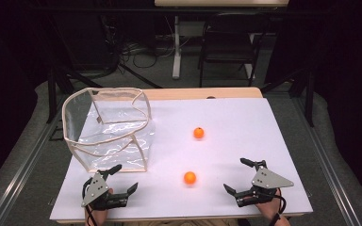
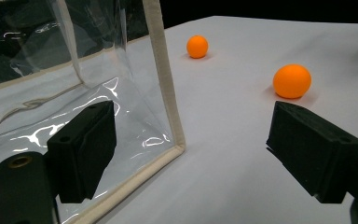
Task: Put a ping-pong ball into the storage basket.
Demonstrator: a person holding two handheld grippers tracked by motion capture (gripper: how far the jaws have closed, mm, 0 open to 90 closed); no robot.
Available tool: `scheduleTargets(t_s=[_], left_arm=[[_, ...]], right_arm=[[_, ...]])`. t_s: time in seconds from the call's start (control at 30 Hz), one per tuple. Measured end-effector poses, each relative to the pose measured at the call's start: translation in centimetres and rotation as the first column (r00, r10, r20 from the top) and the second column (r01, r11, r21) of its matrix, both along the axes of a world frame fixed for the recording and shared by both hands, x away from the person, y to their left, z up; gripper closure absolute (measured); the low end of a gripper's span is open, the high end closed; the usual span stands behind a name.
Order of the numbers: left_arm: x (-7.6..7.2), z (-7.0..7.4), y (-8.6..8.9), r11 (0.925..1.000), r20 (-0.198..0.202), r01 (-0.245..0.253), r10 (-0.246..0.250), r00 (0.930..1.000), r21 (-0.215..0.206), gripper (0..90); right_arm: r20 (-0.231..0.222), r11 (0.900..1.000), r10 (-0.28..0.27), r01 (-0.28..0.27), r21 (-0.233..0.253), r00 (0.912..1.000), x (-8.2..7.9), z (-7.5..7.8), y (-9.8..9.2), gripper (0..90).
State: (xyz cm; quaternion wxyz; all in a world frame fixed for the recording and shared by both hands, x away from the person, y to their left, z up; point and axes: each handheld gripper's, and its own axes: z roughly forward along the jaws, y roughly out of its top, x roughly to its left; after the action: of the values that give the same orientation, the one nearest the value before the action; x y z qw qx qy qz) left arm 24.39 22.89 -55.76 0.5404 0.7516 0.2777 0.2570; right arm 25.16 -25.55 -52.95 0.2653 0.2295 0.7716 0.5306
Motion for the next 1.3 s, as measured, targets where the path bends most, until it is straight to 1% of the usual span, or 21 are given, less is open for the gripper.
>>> scheduleTargets(t_s=[0.4,0.43,0.5,0.63,0.67,0.8,0.9,1.0,1.13,1.27,1.3], left_arm=[[0.0,-0.1,-0.1,1.0000,-0.004,0.004,-0.004,1.0000,0.002,15.7],[0.0,-0.1,-0.1,1.0000,-0.002,0.001,-0.001,1.0000,0.007,15.7],[-0.1,-0.1,-0.1,1.0000,-0.002,0.004,-0.004,1.0000,0.004,15.7],[-0.2,-0.1,-0.1,1.0000,0.001,0.000,0.000,1.0000,0.004,15.7],[-0.2,-0.1,-0.1,1.0000,0.002,0.000,0.000,1.0000,0.002,15.7],[-0.2,0.0,-0.1,1.0000,0.003,0.003,-0.003,1.0000,0.008,15.7],[-0.3,0.0,0.0,1.0000,0.003,0.003,-0.003,1.0000,0.009,15.7],[-0.3,-0.1,0.0,1.0000,0.003,0.003,-0.003,1.0000,0.003,15.7],[-0.2,-0.1,0.1,1.0000,-0.002,0.007,-0.007,1.0000,0.002,15.7],[-0.2,-0.1,0.1,1.0000,-0.003,0.009,-0.009,1.0000,0.001,15.7],[-0.2,-0.1,0.1,1.0000,-0.002,0.009,-0.009,1.0000,-0.001,15.7]], right_arm=[[-0.014,1.000,-0.003,0.003,-0.018,0.9999,0.1,0.2,0.5,0.0],[-0.023,1.000,-0.005,0.004,-0.013,0.9997,0.2,0.2,0.6,0.0],[-0.024,1.000,-0.003,0.003,-0.014,0.9997,0.3,0.3,0.8,0.0],[-0.041,1.000,-0.003,0.003,-0.015,0.9991,0.4,0.5,1.0,0.0],[-0.042,1.000,-0.001,-0.001,-0.026,0.9991,0.6,0.6,1.3,0.0],[-0.052,0.999,0.006,-0.008,-0.031,0.9986,0.8,0.8,1.7,0.0],[-0.058,0.999,0.013,-0.016,-0.045,0.9983,1.0,1.1,2.3,0.0],[-0.075,0.998,0.017,-0.022,-0.060,0.9970,1.3,1.3,3.0,0.0],[-0.096,0.996,0.021,-0.029,-0.081,0.9952,1.5,1.5,3.6,0.0],[-0.109,0.995,0.024,-0.033,-0.089,0.9938,1.6,1.6,4.0,0.0],[-0.115,0.994,0.028,-0.040,-0.099,0.9929,1.7,1.7,4.3,0.0]])
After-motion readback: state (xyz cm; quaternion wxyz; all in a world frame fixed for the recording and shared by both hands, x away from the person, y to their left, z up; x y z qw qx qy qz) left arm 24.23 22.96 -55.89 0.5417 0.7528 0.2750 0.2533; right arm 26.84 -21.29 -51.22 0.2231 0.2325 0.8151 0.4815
